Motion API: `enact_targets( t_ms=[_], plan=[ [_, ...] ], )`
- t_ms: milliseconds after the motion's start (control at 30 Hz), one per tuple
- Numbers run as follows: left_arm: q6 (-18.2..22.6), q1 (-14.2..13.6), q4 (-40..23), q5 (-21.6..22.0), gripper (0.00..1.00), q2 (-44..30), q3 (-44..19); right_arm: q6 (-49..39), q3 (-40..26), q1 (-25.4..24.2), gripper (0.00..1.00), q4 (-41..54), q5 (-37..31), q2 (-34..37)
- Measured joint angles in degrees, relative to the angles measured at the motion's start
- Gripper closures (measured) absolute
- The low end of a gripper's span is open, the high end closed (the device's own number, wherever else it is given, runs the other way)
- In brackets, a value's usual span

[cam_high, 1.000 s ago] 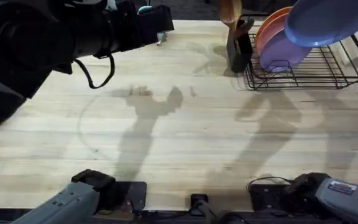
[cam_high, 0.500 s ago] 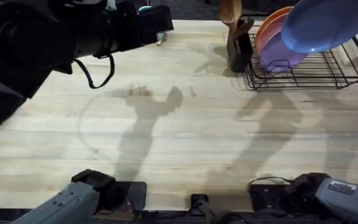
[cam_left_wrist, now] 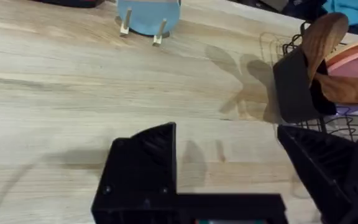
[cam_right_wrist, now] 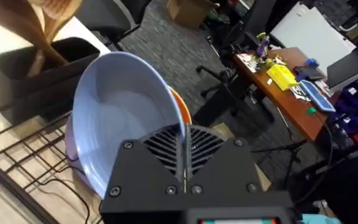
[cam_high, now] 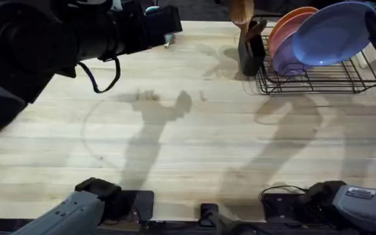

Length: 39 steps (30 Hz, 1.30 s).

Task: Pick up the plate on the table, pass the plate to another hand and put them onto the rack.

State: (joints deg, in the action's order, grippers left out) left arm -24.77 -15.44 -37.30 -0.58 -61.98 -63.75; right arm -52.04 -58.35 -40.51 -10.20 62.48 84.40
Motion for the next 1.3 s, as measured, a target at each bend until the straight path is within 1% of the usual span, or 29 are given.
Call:
enact_targets(
  t_ms=[33,300,1000,1300],
  plan=[
    [0.0,0.0,0.0,0.0,0.007,0.0,0.0,-2.0,0.0,0.47,0.973,0.02,0.0,1.64],
    [0.0,0.0,0.26,0.0,0.007,0.0,0.0,-4.41,0.0,1.78,0.973,-0.04,0.24,4.14],
    [0.0,0.0,0.26,0.02,0.007,0.0,0.0,-8.45,0.0,1.81,0.973,-0.04,1.86,8.96],
    [0.0,0.0,0.26,0.02,0.007,0.0,0.0,-10.25,-0.44,1.81,0.973,3.71,2.27,11.41]
  ],
)
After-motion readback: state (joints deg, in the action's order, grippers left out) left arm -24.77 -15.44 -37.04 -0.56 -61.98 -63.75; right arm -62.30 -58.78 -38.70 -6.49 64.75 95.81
